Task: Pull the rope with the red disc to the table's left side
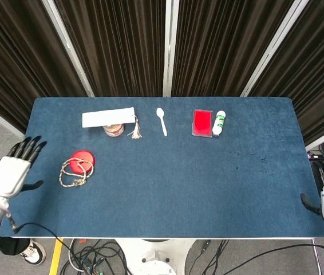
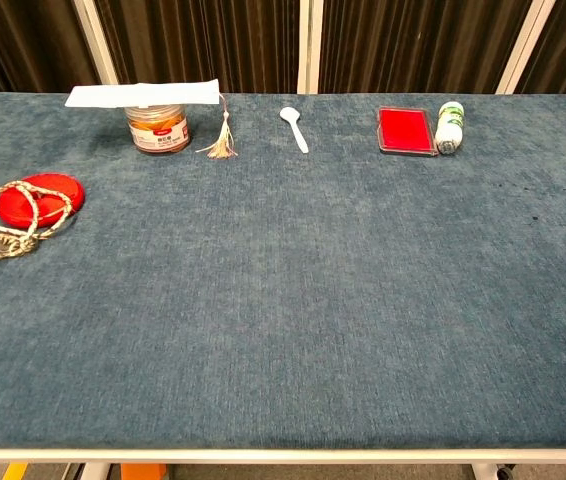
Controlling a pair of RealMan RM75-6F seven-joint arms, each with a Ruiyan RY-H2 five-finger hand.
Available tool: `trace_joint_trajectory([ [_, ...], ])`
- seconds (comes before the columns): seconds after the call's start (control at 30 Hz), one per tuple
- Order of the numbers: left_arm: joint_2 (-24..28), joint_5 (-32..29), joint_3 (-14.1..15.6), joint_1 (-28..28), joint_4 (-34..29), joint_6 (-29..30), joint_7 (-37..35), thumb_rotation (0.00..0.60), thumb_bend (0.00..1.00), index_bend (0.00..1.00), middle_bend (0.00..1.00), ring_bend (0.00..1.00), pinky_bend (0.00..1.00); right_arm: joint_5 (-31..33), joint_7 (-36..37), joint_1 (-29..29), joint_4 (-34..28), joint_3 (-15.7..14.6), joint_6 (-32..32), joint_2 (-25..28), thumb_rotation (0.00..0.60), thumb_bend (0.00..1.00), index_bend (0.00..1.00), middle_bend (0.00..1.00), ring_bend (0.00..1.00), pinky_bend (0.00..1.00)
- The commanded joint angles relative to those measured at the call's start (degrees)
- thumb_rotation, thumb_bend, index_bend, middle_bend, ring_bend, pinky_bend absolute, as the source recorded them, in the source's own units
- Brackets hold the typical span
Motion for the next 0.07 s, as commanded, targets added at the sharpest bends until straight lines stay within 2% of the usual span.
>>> trace_joint_trajectory([
  [0.03, -2.65, -1.23, 2.17, 6.10, 1.97, 5.48, -1.14, 0.600, 0.03, 0.06, 0.00, 0.00, 0.14, -0.50, -0.19, -0.09, -0.24, -0.17, 0.32, -0.03, 0.600, 0.24, 0.00, 0.04, 0.00, 0.00],
  [0.07, -3.10, -1.48, 2.40, 6.85, 2.68, 5.80, -1.62, 0.600, 0.03, 0.06, 0.00, 0.00, 0.14, -0.61, -0.30, -0.09, -0.24, -0.29, 0.29, -0.08, 0.600, 0.24, 0.00, 0.04, 0.00, 0.00],
])
